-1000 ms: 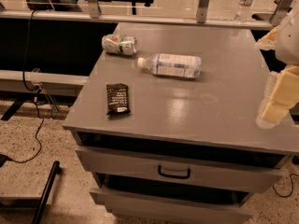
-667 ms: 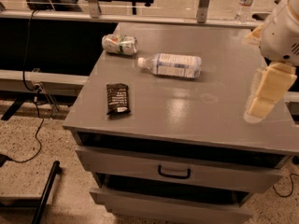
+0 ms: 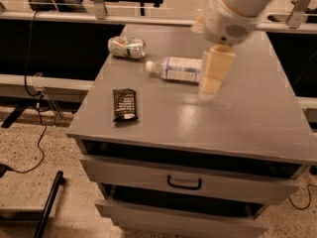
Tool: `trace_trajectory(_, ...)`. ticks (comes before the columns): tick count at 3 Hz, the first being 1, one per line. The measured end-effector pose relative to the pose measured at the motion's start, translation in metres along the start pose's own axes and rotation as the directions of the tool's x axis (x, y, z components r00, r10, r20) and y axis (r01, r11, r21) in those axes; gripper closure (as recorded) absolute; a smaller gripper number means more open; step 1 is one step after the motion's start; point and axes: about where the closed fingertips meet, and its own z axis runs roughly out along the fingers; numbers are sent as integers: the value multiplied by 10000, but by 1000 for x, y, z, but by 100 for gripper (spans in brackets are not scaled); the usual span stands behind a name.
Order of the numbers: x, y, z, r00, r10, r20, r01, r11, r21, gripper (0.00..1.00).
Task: Pick rxbar chocolate
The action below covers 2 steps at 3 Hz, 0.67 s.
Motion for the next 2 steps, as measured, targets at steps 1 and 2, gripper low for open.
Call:
trace_trajectory(1, -55, -26, 24, 9960, -860, 243, 863, 9962, -142, 0)
trace_trajectory(2, -69, -30, 28, 9936, -1081, 341, 1087, 9940, -145, 0)
